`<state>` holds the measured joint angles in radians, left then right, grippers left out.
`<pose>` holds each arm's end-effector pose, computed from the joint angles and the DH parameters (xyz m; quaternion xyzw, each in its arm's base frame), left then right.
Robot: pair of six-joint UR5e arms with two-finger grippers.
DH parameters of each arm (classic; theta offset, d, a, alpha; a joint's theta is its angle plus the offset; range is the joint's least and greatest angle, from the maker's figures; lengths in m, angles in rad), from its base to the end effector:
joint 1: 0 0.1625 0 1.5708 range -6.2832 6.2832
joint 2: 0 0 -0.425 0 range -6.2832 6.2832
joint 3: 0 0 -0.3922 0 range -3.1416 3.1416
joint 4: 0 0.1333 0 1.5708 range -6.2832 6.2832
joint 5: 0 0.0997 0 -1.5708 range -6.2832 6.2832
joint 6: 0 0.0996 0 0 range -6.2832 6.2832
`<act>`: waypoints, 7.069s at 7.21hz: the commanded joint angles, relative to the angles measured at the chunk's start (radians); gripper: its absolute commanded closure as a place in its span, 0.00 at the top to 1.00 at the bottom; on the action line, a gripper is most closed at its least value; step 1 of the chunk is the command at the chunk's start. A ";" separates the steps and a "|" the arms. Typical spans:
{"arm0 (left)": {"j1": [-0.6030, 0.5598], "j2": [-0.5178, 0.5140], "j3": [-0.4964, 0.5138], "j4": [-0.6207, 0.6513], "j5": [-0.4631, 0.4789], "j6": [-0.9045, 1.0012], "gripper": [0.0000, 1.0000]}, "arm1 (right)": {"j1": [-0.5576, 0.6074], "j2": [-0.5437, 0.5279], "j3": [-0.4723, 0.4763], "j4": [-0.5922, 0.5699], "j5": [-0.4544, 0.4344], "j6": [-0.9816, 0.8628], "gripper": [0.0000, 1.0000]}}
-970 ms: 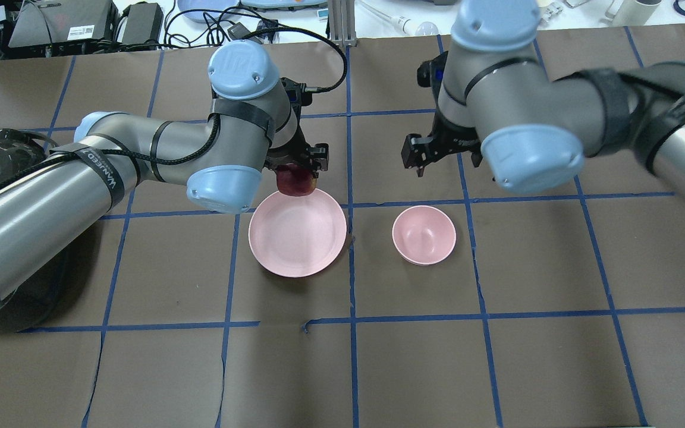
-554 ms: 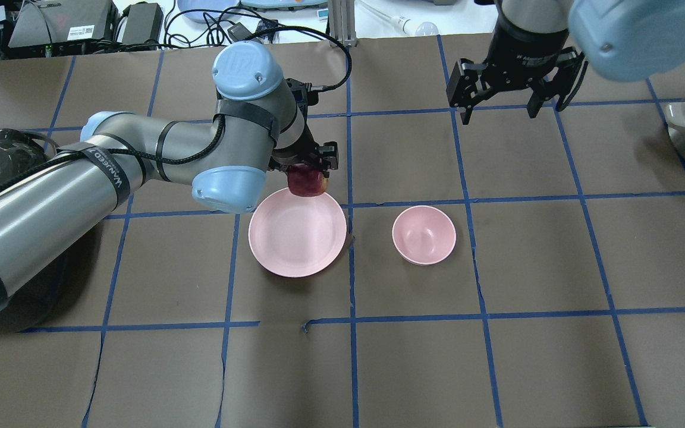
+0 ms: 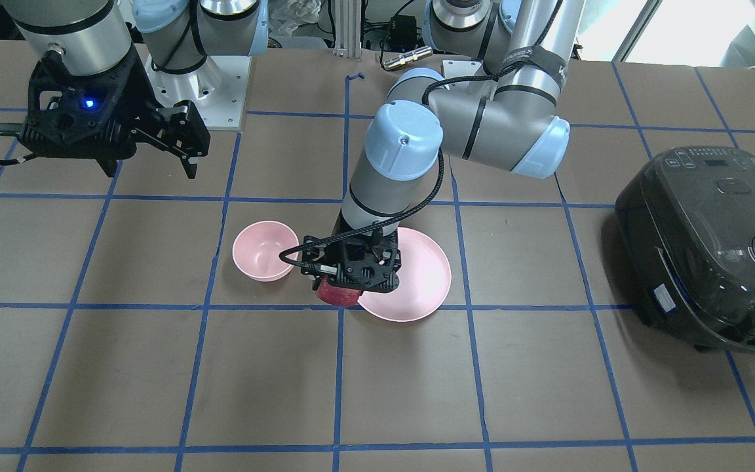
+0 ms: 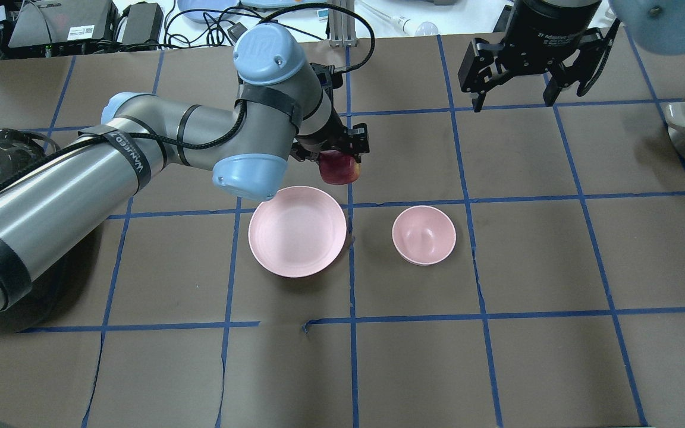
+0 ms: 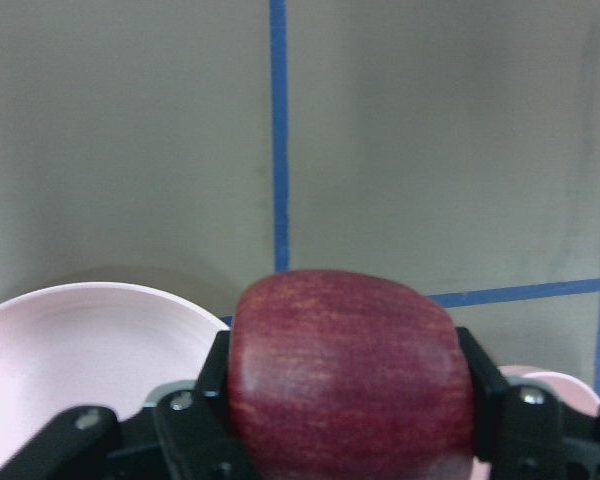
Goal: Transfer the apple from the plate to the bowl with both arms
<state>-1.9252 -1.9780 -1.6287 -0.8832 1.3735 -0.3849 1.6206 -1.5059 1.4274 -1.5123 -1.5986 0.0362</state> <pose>-0.3646 -0.5450 0.3036 0.0041 -0.9890 0.0676 0.1312 0.1563 -0.5131 0.5198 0.0067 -0.9998 0.0106 0.0135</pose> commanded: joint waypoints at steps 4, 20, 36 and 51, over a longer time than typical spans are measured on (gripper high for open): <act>-0.120 -0.019 -0.059 0.015 -0.007 -0.141 0.06 | -0.002 -0.080 0.102 -0.034 -0.007 0.019 1.00; -0.058 0.062 -0.095 0.070 -0.062 -0.093 1.00 | -0.002 -0.089 0.122 -0.043 -0.011 0.001 1.00; 0.330 0.326 0.133 -0.606 0.193 0.486 1.00 | 0.001 -0.088 0.120 -0.048 -0.011 -0.001 1.00; 0.328 0.321 0.138 -0.596 0.199 0.383 1.00 | 0.002 -0.083 0.120 -0.049 -0.011 0.004 1.00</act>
